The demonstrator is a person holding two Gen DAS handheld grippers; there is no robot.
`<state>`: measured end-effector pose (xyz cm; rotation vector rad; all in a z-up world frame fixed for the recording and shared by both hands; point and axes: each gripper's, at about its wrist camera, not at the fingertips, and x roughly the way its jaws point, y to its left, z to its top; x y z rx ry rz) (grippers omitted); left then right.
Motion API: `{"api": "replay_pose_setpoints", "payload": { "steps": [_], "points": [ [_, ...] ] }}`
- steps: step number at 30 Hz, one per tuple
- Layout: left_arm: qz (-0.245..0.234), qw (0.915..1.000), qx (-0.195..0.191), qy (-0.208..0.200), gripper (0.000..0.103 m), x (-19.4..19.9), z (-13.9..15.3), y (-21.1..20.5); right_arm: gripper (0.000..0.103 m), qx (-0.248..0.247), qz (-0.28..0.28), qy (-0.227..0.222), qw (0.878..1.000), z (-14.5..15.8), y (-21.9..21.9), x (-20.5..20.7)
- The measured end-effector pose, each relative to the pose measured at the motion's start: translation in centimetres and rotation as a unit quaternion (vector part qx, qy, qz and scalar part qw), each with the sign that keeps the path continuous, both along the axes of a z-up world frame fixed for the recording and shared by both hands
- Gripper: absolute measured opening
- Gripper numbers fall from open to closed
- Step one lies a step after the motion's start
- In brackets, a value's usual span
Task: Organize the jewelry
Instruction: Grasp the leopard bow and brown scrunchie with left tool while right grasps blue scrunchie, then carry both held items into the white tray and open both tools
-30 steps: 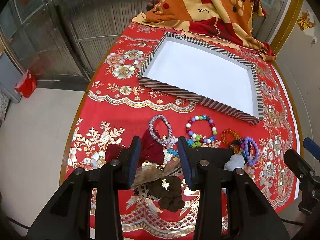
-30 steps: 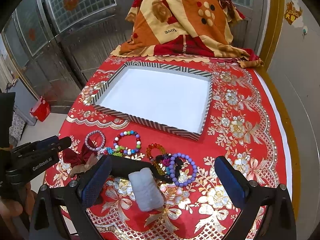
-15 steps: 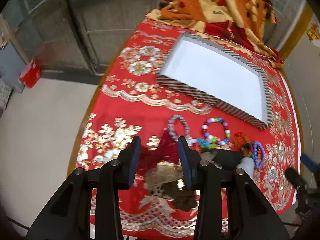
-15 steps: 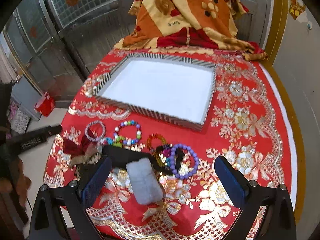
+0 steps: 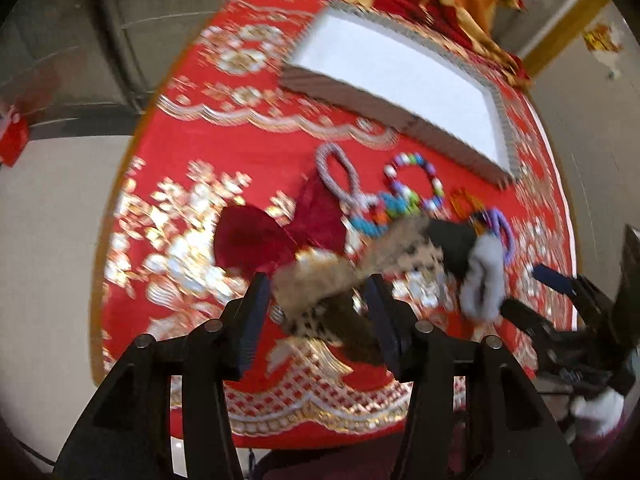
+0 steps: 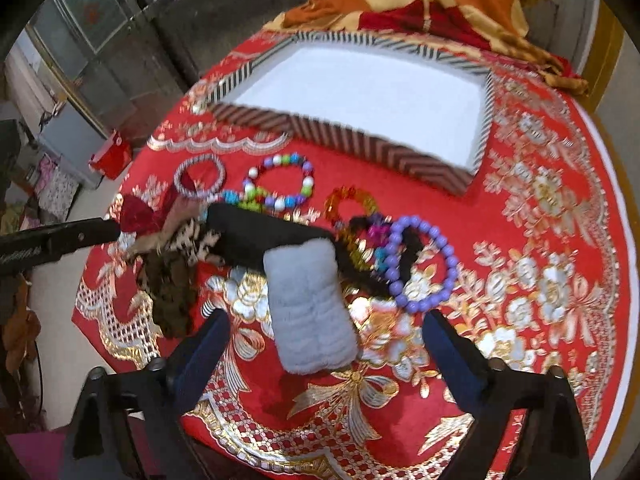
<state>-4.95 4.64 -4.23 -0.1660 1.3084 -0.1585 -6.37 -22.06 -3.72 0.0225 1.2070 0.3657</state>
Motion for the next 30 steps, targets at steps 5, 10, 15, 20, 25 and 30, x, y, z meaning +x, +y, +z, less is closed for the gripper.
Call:
{"api": "replay_pose_setpoints", "payload": {
  "steps": [5,10,15,20,25,30],
  "points": [
    [-0.012,0.9999,-0.002,0.012,0.058,-0.1,-1.7,-1.2,0.079,0.009,0.009,0.019,1.0,-1.3,0.5,0.2],
    [-0.025,0.9994,0.013,0.02,0.058,0.3,-3.1,-2.7,0.075,-0.003,0.013,0.018,1.0,-2.3,1.1,0.5],
    [-0.026,0.9989,0.029,0.026,0.058,1.0,-4.5,-3.9,0.058,0.007,0.013,0.03,0.999,-3.2,1.2,1.0],
    [-0.032,0.9992,0.021,0.011,0.035,0.9,-4.9,-4.3,0.043,0.021,0.006,0.038,0.999,-4.2,1.3,1.3],
    [-0.037,0.9992,0.015,0.007,0.011,0.6,-4.2,-3.9,0.039,0.023,0.019,0.033,0.999,-3.6,1.2,0.9],
    [-0.053,0.9984,-0.001,-0.022,0.009,0.1,-1.2,-3.3,0.039,0.032,0.031,0.019,0.999,-1.3,0.7,0.4]
  ]
}}
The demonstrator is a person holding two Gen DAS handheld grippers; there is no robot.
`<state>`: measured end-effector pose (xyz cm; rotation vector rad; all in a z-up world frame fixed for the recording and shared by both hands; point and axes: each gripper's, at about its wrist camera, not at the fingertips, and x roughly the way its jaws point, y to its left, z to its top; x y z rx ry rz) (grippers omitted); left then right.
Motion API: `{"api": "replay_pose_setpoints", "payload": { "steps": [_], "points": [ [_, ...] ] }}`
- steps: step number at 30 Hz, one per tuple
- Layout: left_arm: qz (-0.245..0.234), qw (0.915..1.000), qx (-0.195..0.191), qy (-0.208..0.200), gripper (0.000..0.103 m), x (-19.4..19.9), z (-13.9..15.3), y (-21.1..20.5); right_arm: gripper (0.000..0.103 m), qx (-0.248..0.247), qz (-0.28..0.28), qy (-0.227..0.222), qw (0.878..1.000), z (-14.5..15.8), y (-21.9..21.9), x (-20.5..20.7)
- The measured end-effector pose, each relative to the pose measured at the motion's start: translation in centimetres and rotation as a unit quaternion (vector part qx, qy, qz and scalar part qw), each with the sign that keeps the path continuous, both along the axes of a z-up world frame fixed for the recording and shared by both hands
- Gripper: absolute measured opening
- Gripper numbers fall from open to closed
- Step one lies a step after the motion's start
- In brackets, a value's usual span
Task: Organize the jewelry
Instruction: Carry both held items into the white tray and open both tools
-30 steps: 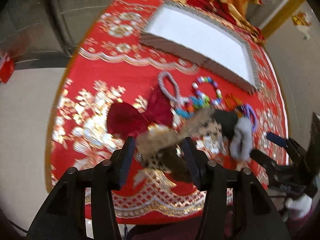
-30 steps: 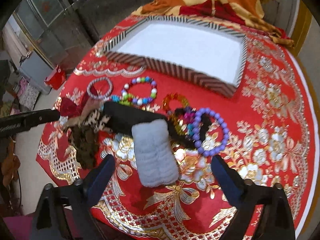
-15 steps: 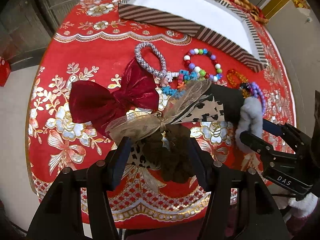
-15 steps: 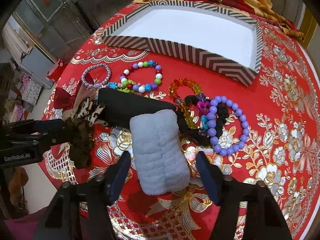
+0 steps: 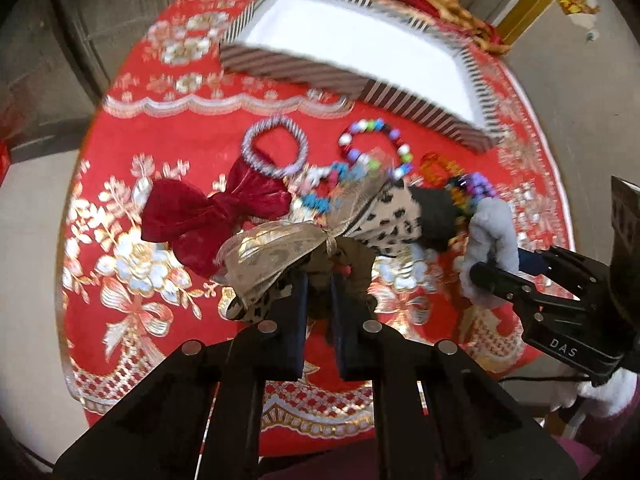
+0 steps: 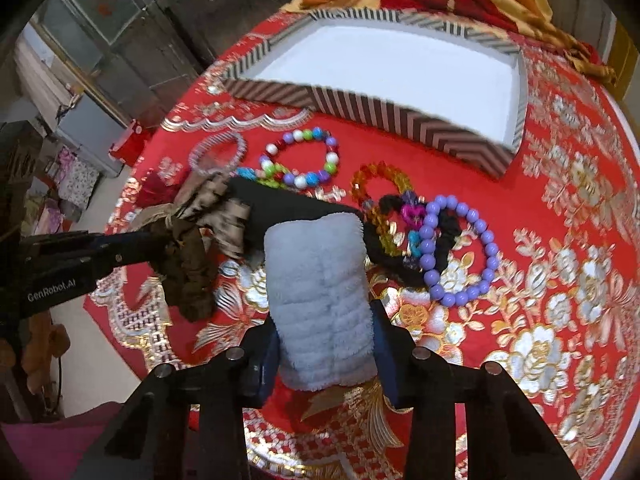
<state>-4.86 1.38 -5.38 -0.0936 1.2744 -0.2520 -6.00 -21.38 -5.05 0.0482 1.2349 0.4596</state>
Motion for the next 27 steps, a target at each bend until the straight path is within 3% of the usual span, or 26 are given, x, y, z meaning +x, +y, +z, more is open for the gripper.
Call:
{"api": "replay_pose_setpoints", "payload": {
  "steps": [8,16,22,27],
  "points": [
    [-0.023,0.9985,-0.032,-0.04,0.009,0.2,5.1,-0.6,0.039,0.033,0.002,-0.034,0.999,5.0,-1.1,0.1],
    [-0.021,0.9949,-0.054,-0.082,0.009,2.6,9.0,-0.7,0.039,0.064,-0.024,-0.049,0.996,7.2,-2.1,2.9],
    [-0.003,0.9929,-0.05,-0.108,0.009,7.1,10.1,-0.8,0.039,0.066,-0.045,-0.061,0.995,7.9,-2.7,6.7],
    [0.026,0.993,-0.029,-0.112,0.009,12.2,9.1,-0.9,0.04,0.064,-0.053,-0.054,0.995,7.4,-2.4,10.5]
  ]
}}
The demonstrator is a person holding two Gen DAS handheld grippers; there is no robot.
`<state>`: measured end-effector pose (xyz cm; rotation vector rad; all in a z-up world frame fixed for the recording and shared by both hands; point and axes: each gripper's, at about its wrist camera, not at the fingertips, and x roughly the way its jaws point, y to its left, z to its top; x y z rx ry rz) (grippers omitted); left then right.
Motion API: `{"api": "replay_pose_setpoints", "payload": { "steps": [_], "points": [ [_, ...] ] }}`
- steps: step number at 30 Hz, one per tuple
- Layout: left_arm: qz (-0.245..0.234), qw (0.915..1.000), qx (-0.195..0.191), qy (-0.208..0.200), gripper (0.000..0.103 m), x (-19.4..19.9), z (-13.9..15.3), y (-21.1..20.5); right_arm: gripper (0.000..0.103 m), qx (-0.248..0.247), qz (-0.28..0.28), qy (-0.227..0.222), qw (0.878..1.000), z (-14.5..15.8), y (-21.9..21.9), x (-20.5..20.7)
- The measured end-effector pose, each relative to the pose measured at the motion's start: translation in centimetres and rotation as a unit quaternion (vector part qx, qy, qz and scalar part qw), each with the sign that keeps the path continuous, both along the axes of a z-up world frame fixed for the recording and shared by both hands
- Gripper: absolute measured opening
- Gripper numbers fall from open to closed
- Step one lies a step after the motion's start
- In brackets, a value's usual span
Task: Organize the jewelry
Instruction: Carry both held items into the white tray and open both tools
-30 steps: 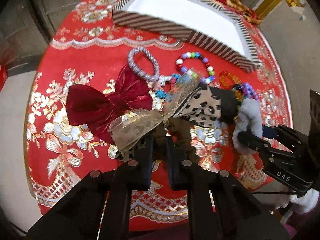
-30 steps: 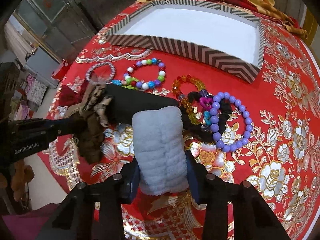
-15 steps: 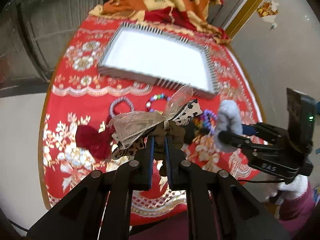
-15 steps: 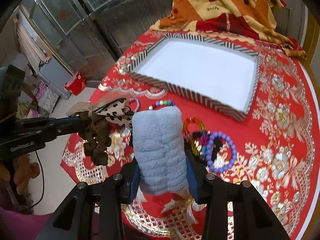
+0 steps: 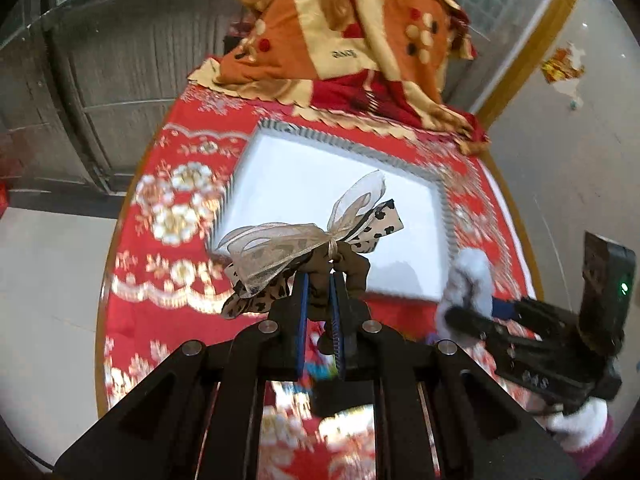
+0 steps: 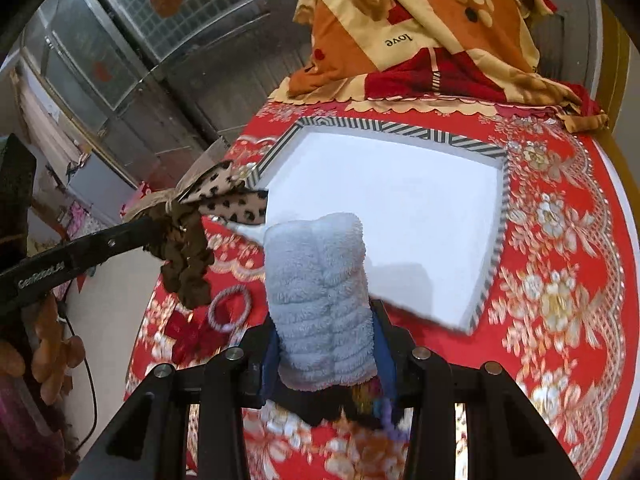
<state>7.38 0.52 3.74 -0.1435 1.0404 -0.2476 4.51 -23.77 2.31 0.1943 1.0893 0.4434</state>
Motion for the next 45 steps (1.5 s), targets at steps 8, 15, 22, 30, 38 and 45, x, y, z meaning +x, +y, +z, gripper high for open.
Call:
{"api": "replay_pose_setpoints", "payload": {
  "steps": [8,15,22,30,38,45],
  "points": [
    [0.055,0.9975,0.02,0.039,0.009,7.4,-4.5,0.6,0.04,0.016,-0.003,0.033,0.999,-2.7,3.0,6.5],
    [0.071,0.9925,0.035,0.093,0.009,9.4,-8.9,1.2,0.04,0.016,0.004,0.073,0.997,-7.1,5.8,10.2],
    [0.049,0.99,0.028,0.129,0.009,7.9,-10.2,1.6,0.04,0.021,0.019,0.105,0.994,-9.3,7.1,11.2],
    [0.037,0.9863,0.02,0.159,0.009,6.3,-10.7,2.3,0.04,0.019,0.052,0.148,0.987,-10.4,7.8,10.1],
    [0.05,0.9883,0.066,0.128,0.024,8.0,-9.6,2.0,0.045,-0.026,0.051,0.118,0.991,-9.9,9.3,10.8],
    [0.072,0.988,0.049,0.128,0.045,7.3,-9.6,2.6,0.047,-0.021,0.049,0.085,0.995,-8.0,8.1,10.0]
  ]
}}
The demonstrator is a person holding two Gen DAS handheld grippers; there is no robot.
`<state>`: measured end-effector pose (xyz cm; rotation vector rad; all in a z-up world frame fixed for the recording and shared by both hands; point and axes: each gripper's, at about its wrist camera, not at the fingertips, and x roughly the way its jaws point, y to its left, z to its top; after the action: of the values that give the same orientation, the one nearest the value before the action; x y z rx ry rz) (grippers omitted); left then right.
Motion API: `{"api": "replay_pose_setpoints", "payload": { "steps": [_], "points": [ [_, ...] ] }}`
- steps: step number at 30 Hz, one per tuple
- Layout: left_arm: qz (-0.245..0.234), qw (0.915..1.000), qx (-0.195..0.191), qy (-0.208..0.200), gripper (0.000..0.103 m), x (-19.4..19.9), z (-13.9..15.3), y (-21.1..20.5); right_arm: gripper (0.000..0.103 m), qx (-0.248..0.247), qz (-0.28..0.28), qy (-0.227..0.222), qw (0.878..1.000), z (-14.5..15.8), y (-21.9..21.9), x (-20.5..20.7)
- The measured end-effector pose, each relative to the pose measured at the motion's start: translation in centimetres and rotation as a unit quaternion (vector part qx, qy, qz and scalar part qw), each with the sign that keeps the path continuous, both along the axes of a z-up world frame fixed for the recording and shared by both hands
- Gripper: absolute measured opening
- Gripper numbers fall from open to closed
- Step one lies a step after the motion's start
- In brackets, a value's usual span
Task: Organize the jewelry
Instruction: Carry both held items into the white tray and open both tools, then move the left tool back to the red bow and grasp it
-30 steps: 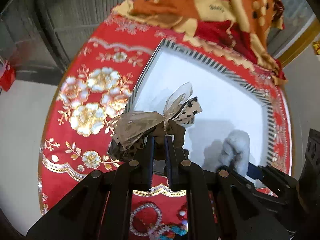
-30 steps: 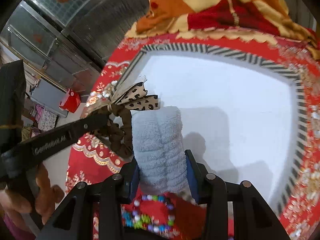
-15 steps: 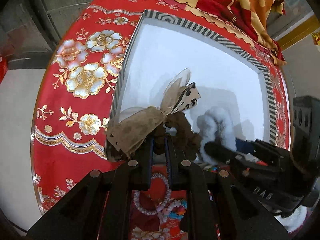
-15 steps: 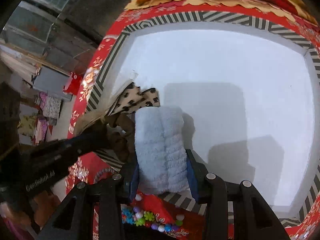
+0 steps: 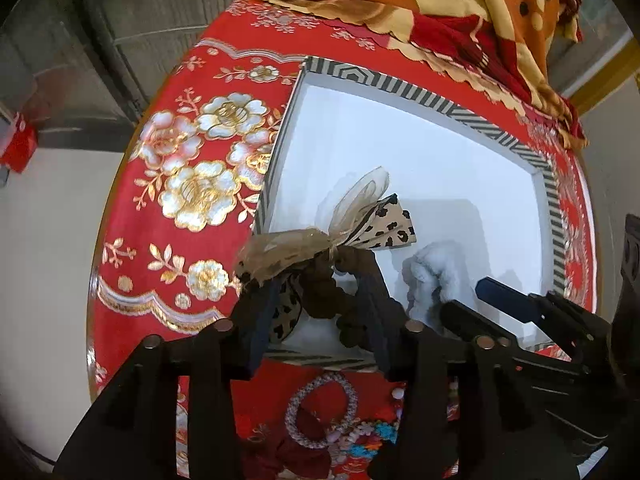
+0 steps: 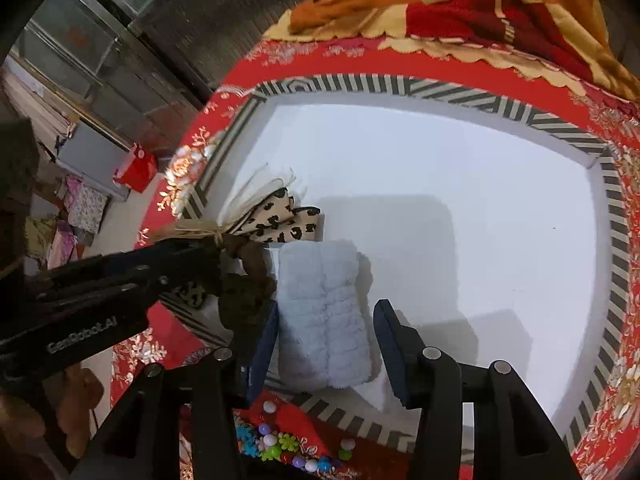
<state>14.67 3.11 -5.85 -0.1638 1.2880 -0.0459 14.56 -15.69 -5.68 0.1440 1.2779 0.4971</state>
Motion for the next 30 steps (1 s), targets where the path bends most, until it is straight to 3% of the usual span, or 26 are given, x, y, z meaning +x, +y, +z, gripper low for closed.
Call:
{"api": "replay_pose_setpoints", "payload": {
  "steps": [4,16,30],
  "points": [
    [0.004,0.9999,-0.004,-0.011,0.047,-1.2,1.0,0.0,0.047,0.003,-0.012,-0.011,1.0,1.2,-1.2,-1.1],
    [0.021,0.9959,0.031,-0.082,0.048,-6.2,4.8,-0.2,0.047,-0.004,-0.036,-0.111,0.993,7.3,-3.8,-6.9],
    [0.018,0.9912,0.048,-0.122,0.048,-12.4,6.9,-0.5,0.047,-0.01,-0.047,-0.124,0.991,8.4,-3.8,-12.8]
  ]
}}
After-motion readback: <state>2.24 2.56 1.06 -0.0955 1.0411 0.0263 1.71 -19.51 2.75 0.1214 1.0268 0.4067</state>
